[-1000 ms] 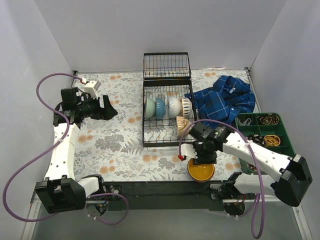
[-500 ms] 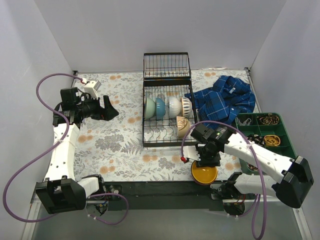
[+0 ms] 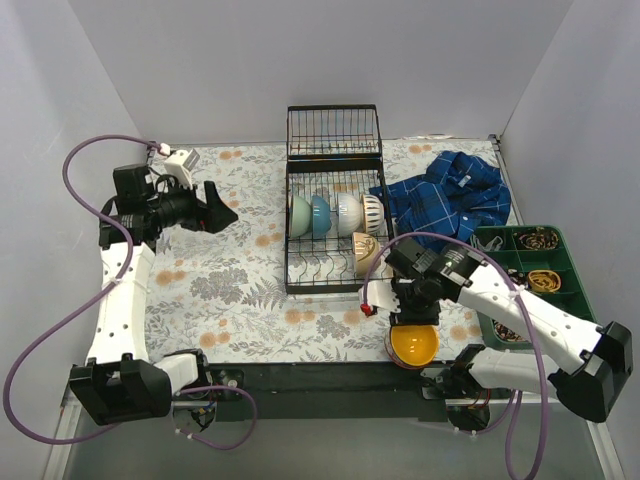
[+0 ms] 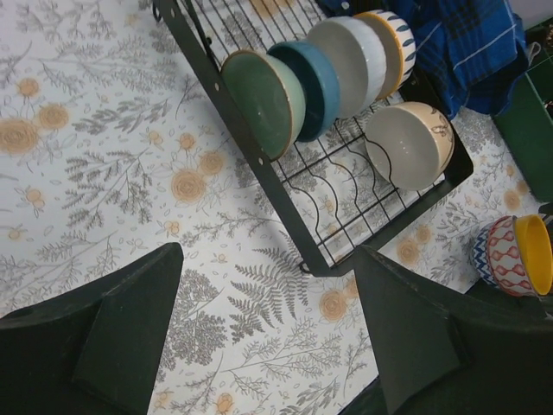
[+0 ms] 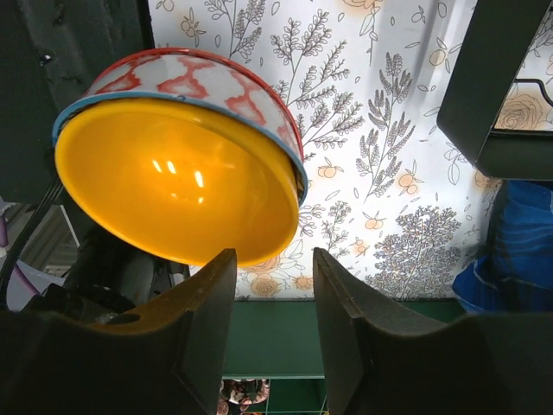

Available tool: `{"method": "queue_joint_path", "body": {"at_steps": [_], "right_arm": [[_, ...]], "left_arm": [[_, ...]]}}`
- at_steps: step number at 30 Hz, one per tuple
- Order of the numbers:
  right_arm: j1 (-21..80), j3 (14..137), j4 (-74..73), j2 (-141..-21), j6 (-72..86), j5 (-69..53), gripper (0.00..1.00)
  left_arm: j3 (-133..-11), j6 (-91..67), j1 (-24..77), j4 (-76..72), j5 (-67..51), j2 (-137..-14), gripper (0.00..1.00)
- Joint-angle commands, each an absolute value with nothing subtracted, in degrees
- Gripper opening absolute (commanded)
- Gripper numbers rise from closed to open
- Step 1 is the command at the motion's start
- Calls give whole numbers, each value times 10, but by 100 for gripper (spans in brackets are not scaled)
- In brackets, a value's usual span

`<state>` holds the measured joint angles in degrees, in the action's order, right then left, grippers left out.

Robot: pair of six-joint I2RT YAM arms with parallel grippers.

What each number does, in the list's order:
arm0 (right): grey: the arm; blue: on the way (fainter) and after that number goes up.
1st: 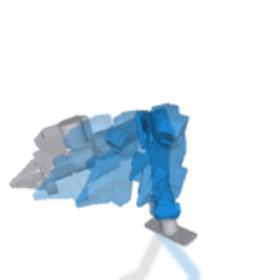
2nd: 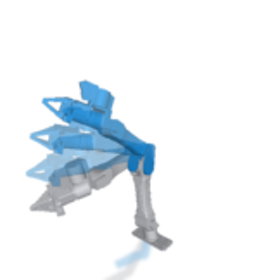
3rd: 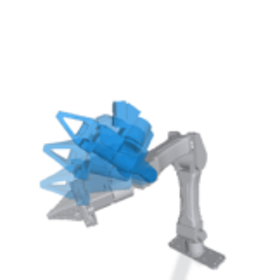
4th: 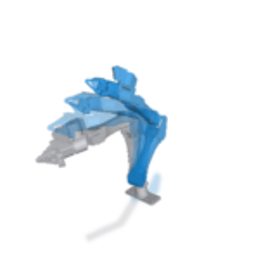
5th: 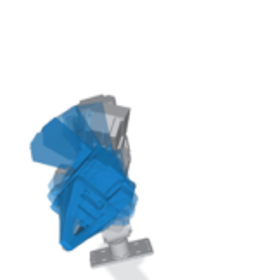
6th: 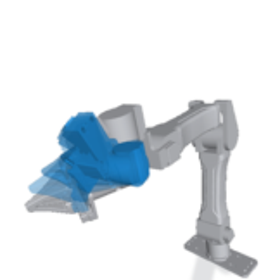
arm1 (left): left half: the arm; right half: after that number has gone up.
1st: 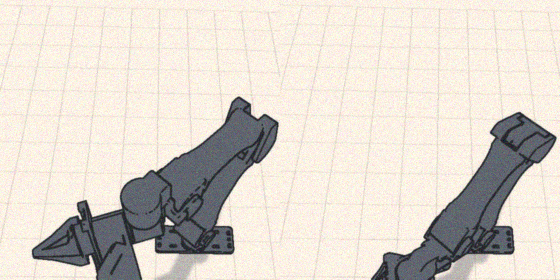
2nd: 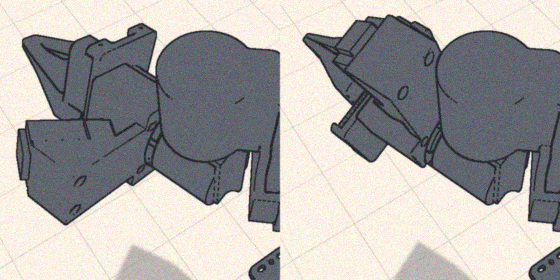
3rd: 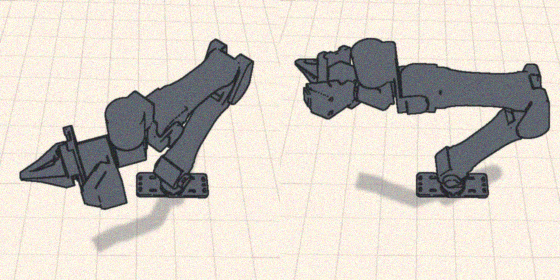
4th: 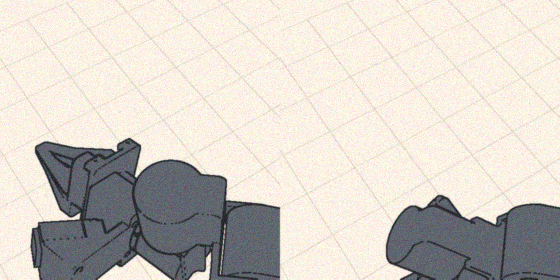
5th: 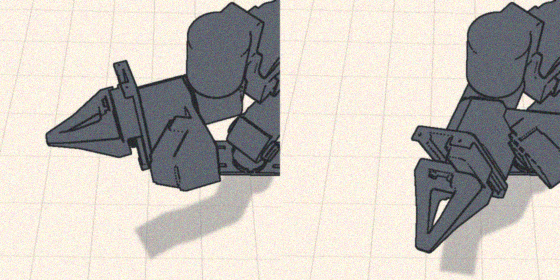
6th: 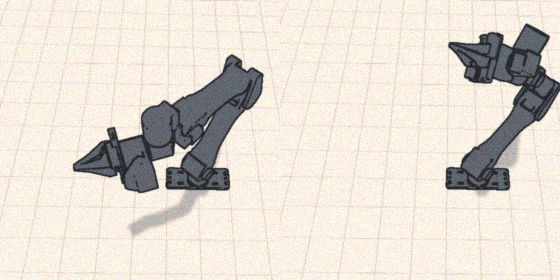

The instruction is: Load the bowls into the dish rack

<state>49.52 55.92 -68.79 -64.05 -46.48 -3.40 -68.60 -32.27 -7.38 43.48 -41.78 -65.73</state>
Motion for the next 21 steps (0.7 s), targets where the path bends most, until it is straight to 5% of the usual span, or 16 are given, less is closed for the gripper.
{"method": "queue_joint_path", "body": {"at_steps": [1, 5, 13, 21], "right_arm": [[496, 576, -717, -603, -455, -48, 49], [468, 612, -714, -580, -445, -36, 49], [190, 803, -673, -636, -382, -154, 48], [30, 917, -581, -661, -211, -98, 51]], "left_arm": [[-754, -290, -48, 464, -454, -665, 80], [-807, -215, 44, 511, -419, -686, 79], [-797, -163, 251, 555, -330, -731, 78], [-869, -123, 508, 541, -257, -845, 78]]}}
